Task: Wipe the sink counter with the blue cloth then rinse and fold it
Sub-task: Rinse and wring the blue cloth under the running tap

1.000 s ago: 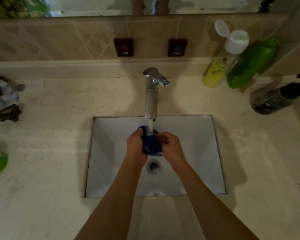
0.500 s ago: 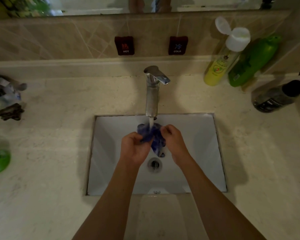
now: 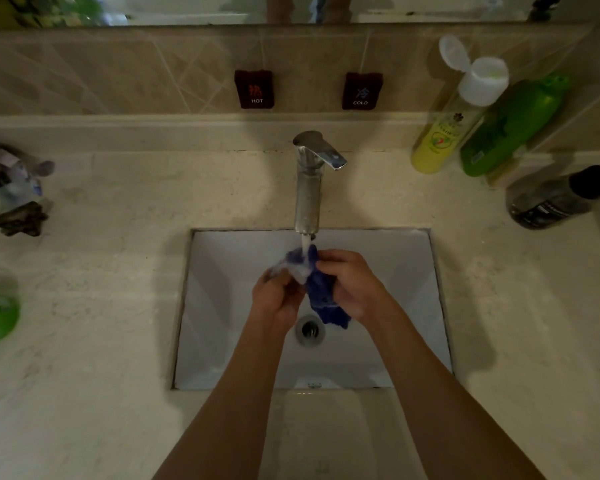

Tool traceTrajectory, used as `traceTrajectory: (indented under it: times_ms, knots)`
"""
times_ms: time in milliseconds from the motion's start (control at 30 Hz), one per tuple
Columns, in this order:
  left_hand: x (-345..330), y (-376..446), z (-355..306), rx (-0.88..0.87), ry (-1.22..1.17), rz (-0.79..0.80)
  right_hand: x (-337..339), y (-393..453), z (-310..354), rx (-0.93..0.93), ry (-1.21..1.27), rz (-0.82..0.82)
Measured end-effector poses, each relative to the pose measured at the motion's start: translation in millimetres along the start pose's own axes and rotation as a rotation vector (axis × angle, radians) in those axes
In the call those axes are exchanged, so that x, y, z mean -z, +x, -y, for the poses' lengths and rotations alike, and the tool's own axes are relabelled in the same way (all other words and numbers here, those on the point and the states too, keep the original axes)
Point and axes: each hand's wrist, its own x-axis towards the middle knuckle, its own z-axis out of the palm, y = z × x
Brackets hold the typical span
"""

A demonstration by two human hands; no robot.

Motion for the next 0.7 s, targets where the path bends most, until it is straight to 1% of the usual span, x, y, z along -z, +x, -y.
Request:
traceTrajectory:
  times_ms: [67, 133, 200, 267, 333, 400, 467, 533, 600, 700]
  knots:
    - [1, 8, -4, -0.016, 0.104, -0.086, 2, -2, 1, 0.003, 0.040, 0.073]
    - [3, 16, -6, -0.002, 0.139, -0.037, 1, -2, 1, 0.006, 0.041, 0.065]
    - [-3, -1, -7, -0.020, 0.129, 0.045, -2, 1, 0, 0.005, 0.016, 0.002]
    - [-7, -7, -3, -0.068, 0.218, 0.075, -6, 5, -4, -0.012, -0.033, -0.070]
    - [-8, -8, 1, -0.126, 0.296, 0.033, -11, 7, -7, -0.047, -0.076, -0.107]
    - [-9, -7, 0, -0.213, 0.381, -0.078, -14, 9, -5, -0.098, -0.064, -0.146]
    - [-7, -7, -3, -0.303, 0.460, -0.159, -15, 14, 1, -0.204, -0.045, -0.180]
    - [-6, -7, -9, -0.358, 0.487, -0.144, -15, 17, 7, -0.318, -0.032, -0.155]
    - [-3, -7, -15, -0.407, 0.587, -0.088, -12, 20, 8, -0.337, 0.055, -0.127]
    - [1, -5, -22, -0.527, 0.879, -0.016, -5, 21, 3, -0.363, 0.375, -0.102]
